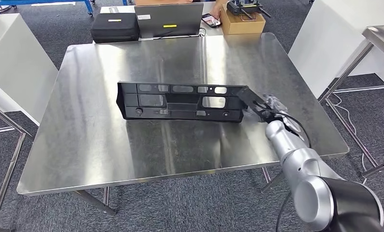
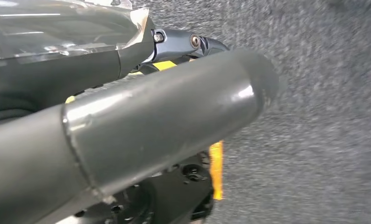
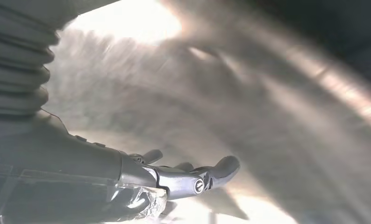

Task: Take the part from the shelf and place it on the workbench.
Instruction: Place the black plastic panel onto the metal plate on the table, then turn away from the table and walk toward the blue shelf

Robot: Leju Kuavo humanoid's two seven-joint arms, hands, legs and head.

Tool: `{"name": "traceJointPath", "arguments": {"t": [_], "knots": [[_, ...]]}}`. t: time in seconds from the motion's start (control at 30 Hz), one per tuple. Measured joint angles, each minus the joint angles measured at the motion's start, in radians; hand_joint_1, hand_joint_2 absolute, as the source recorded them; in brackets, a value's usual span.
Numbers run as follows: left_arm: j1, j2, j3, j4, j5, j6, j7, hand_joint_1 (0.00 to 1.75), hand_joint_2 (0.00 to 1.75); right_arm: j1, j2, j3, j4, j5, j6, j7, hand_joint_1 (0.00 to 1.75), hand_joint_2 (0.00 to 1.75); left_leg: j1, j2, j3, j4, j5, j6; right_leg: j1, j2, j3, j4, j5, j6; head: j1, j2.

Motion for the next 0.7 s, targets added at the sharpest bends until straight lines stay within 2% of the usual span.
{"name": "traceJointPath", "arguments": {"t": [0.2,0.33,0.47,0.6,0.7], "knots": [[-0.031,-0.001,-0.043,0.000,-0.036,0.000,0.019,0.00,0.00,0.055,-0.105,-0.062,-0.017,-0.019,-0.035,0.017,0.00,1.75,0.000,0.001,-0.002,0.000,-0.001,-0.001,0.000,0.001,-0.001,0.000,0.000,0.000,0.000,0.000],[-0.040,-0.001,-0.061,0.000,-0.043,-0.003,0.016,0.00,0.00,0.099,-0.147,-0.098,-0.038,-0.022,-0.081,-0.014,0.00,1.75,0.000,0.001,-0.002,0.000,-0.001,-0.001,0.000,0.001,-0.002,0.000,0.000,0.000,0.000,0.000],[-0.041,-0.003,-0.067,0.000,-0.036,-0.008,-0.006,0.00,0.00,0.151,-0.164,-0.131,-0.078,-0.041,-0.171,-0.096,0.00,1.75,0.000,0.001,-0.002,0.000,-0.001,-0.001,0.001,0.001,-0.002,0.000,0.000,0.000,0.000,0.000],[-0.038,-0.006,-0.068,0.000,-0.020,-0.009,-0.040,0.00,0.00,0.204,-0.158,-0.175,-0.163,-0.118,-0.251,-0.230,0.00,1.75,0.000,0.001,-0.002,-0.001,-0.001,-0.001,0.001,0.001,-0.002,0.000,0.000,0.000,0.000,0.000],[-0.036,-0.008,-0.068,0.000,-0.015,-0.010,-0.049,0.00,0.00,0.227,-0.150,-0.202,-0.224,-0.142,-0.266,-0.265,0.00,1.75,0.000,0.001,-0.003,-0.001,-0.001,-0.001,0.001,0.001,-0.002,0.000,0.000,0.000,0.000,0.000]]}}
